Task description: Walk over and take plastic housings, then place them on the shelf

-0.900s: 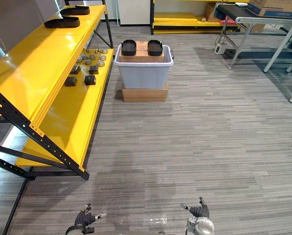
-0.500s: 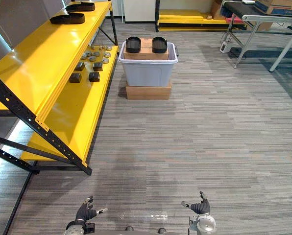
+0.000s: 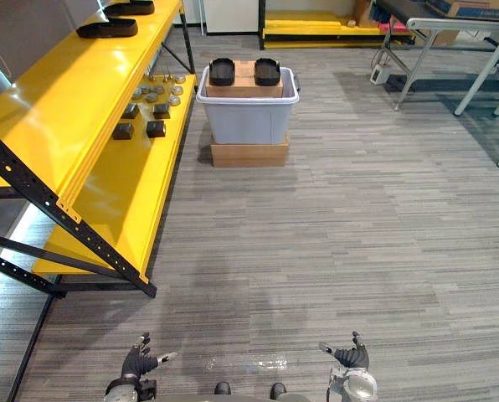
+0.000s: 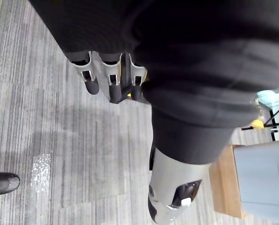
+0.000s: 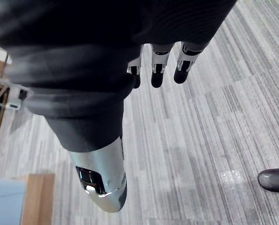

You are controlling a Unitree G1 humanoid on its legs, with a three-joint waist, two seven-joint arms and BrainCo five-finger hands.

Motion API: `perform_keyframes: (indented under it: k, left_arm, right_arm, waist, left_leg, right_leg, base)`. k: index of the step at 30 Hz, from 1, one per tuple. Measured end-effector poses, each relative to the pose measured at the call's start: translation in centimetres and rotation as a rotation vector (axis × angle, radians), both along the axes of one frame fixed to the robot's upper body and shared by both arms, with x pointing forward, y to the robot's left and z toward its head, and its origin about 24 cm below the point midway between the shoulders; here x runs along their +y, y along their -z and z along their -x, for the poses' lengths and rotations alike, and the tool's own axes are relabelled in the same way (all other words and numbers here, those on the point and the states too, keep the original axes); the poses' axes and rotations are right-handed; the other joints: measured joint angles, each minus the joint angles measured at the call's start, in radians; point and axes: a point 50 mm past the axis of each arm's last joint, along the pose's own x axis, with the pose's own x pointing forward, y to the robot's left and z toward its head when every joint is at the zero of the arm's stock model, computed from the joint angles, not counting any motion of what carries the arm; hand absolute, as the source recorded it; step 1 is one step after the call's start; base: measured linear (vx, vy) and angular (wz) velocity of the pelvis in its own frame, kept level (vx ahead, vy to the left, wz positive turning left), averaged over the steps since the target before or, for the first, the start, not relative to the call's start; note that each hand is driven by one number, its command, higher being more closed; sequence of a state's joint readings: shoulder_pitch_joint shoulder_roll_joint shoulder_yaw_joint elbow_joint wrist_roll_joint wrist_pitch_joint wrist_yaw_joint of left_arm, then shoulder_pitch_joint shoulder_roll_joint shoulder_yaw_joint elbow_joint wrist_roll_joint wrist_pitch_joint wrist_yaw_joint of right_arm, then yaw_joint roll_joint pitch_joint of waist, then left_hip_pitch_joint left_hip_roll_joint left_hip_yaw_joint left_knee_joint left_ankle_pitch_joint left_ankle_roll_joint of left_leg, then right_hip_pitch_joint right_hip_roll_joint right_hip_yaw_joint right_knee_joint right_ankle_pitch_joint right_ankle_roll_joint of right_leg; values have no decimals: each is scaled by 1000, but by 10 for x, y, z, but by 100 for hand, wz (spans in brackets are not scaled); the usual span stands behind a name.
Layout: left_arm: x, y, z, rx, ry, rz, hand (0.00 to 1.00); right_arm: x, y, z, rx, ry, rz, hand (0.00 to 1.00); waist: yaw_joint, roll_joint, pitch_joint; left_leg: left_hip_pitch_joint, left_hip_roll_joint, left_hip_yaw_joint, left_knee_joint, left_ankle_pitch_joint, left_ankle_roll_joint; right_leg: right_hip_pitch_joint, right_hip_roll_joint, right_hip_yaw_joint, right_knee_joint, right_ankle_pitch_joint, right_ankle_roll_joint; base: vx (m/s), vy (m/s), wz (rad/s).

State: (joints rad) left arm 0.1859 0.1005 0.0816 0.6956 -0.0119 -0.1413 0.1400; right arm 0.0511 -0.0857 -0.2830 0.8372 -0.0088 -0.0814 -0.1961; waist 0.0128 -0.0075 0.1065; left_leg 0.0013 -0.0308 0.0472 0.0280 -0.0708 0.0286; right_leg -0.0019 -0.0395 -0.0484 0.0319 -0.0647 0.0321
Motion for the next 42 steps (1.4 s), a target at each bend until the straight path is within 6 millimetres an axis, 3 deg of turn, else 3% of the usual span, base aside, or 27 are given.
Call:
perform_keyframes:
  k: [5,6,9,11,13,16,18,19,20,21,22,23,25,26,27,28,30,31,34,35,36,37,38,39,40,41,42]
  left_arm:
    - [1,-8,-11,-54,-19,-4,0]
    - [0,-10,-13,-67,-19,-2,0]
    - [1,-14,-18,-88,-16,-6,0]
    - [3,-18,-25,-115,-14,-11,0]
    - [4,-22,-30,-140,-25,-3,0]
    - [3,-26,-39,-167,-43,2,0]
    - [3,-30,-48,-189,-37,-2,0]
    - [2,-30,-48,-188,-28,-4,0]
    - [1,-29,-49,-185,-24,-1,0]
    - [-4,-27,-49,-174,-10,2,0]
    - [-6,-26,-49,-167,-3,2,0]
    - [-6,-25,-48,-163,-2,3,0]
    - [-12,-21,-43,-144,-16,24,0]
    - [-13,-20,-42,-139,-19,28,0]
    - [-12,-17,-37,-127,-24,31,0]
    - [-12,-16,-34,-119,-30,38,0]
    - [-13,-15,-32,-116,-27,45,0]
    - [-13,-16,-31,-119,-29,46,0]
    - [-13,-13,-25,-114,-71,66,0]
    - [-15,-13,-25,-113,-77,76,0]
    - [-19,-12,-24,-111,-78,87,0]
    - [-19,-12,-25,-111,-78,89,0]
    - [-19,-9,-23,-95,-84,91,0]
    - [-18,-7,-21,-85,-92,92,0]
    - [-18,-7,-20,-84,-94,92,0]
    - [-20,-9,-25,-99,-90,98,0]
    - [-22,-9,-27,-101,-89,104,0]
  right_arm:
    - [-6,-8,-16,-45,32,6,0]
    - [-8,-11,-21,-58,41,15,0]
    - [-9,-11,-22,-56,47,13,0]
    - [-8,-11,-24,-56,43,10,0]
    - [-8,-15,-32,-75,25,18,0]
    - [-9,-25,-51,-122,10,24,0]
    - [-12,-25,-49,-120,21,31,0]
    - [-13,-23,-46,-110,27,33,0]
    - [-14,-21,-41,-97,37,38,0]
    - [-15,-21,-38,-92,43,44,0]
    - [-16,-21,-37,-90,44,47,0]
    - [-16,-21,-38,-92,42,47,0]
    - [-14,-21,-39,-93,36,43,0]
    - [-14,-21,-39,-93,29,44,0]
    - [-9,-21,-41,-93,-1,46,0]
    - [-7,-20,-40,-92,-8,45,0]
    - [-9,-20,-40,-89,-9,50,0]
    - [-10,-20,-40,-89,-11,51,0]
    - [-10,-22,-44,-96,-13,49,0]
    - [-11,-22,-44,-100,-1,45,0]
    - [-13,-22,-43,-98,9,47,0]
    - [-13,-21,-43,-94,9,46,0]
    - [-10,-19,-42,-84,7,38,0]
    - [-5,-16,-39,-75,8,21,0]
    - [-1,-14,-39,-74,7,11,0]
    - [3,-13,-38,-71,8,0,0]
    - [4,-12,-38,-73,15,-10,0]
  waist:
    - [1,25,17]
    - [1,42,28]
    - [1,52,45]
    - [3,49,63]
    - [3,49,78]
    - [0,56,108]
    - [-6,28,119]
    - [-14,18,119]
    - [-26,13,118]
    - [-52,29,107]
    - [-53,40,106]
    - [-52,41,106]
    - [-50,50,105]
    - [-48,52,107]
    - [-44,55,107]
    - [-35,53,107]
    - [-4,53,107]
    - [3,52,107]
    - [28,40,115]
    - [38,42,114]
    - [58,50,113]
    - [65,58,112]
    - [78,57,112]
    - [86,40,105]
    - [84,19,102]
    - [85,-9,99]
    - [83,-11,98]
  left_leg:
    - [-68,6,25,168,-117,18]
    - [-87,16,33,225,-160,20]
    - [-81,7,39,292,-209,39]
    - [-53,5,38,284,-213,46]
    - [-33,16,36,268,-220,39]
    - [29,58,35,196,-228,32]
    - [96,55,13,141,-241,1]
    - [112,54,-1,135,-249,-13]
    - [138,63,-27,125,-263,-34]
    - [152,102,-64,131,-284,-70]
    - [144,123,-73,161,-289,-85]
    - [133,134,-73,201,-290,-96]
    - [23,176,-73,518,-213,-207]
    - [-17,197,-73,623,-183,-211]
    - [-92,235,-53,821,-189,-196]
    - [-156,250,-33,951,-213,-150]
    - [-247,229,-10,992,-242,-111]
    - [-275,214,-8,969,-249,-100]
    - [-394,108,27,666,-243,-94]
    - [-411,62,35,433,-174,-107]
    - [-439,48,37,246,-81,-111]
    - [-459,48,39,222,-40,-108]
    - [-466,43,46,218,51,-74]
    - [-441,24,56,208,142,24]
    - [-434,6,59,206,156,52]
    - [-439,-15,69,238,128,70]
    - [-439,-20,74,296,71,82]
  right_leg:
    - [-6,-3,23,17,-22,35]
    - [-34,-1,22,89,-56,68]
    - [-155,-35,-18,395,-149,108]
    - [-225,-64,-105,492,-186,91]
    - [-269,-61,-153,444,-191,87]
    - [-347,-15,-178,266,-92,59]
    - [-403,-32,-178,150,23,58]
    - [-409,-39,-178,136,44,49]
    - [-423,-54,-177,159,91,26]
    - [-457,-54,-203,295,115,-37]
    - [-480,-55,-224,393,38,-62]
    - [-488,-57,-232,437,1,-75]
    - [-418,-30,-259,460,-92,-110]
    - [-378,-11,-262,431,-99,-116]
    - [-283,31,-265,355,-105,-126]
    - [-194,62,-259,284,-107,-131]
    - [-88,85,-234,195,-105,-135]
    - [-59,89,-224,167,-100,-133]
    - [64,77,-182,49,-96,-125]
    - [99,67,-174,13,-96,-116]
    - [129,72,-165,-18,-108,-93]
    - [147,77,-159,-30,-120,-74]
    - [188,79,-147,-48,-137,-46]
    - [219,56,-139,-50,-152,-21]
    - [225,36,-141,-48,-156,-14]
    - [208,7,-135,-3,-158,-3]
    - [188,-5,-129,90,-154,8]
  base:
    - [76,62,-18]
    - [50,75,-21]
    - [96,125,-8]
    - [209,105,0]
    - [189,38,-3]
    - [242,-33,-12]
    - [328,-127,30]
    - [406,-209,68]
    - [558,-313,92]
    - [585,-330,86]
    - [500,-286,63]
    - [418,-246,29]
    - [533,-325,24]
    - [611,-384,9]
    - [573,-335,-5]
    - [561,-303,-13]
    - [403,-141,-36]
    - [446,-102,-51]
    - [460,-21,-37]
    - [464,52,-32]
    - [469,76,-37]
    - [495,124,-39]
    - [562,149,-31]
    - [596,139,-13]
    - [742,150,10]
    - [603,128,25]
    - [589,143,19]
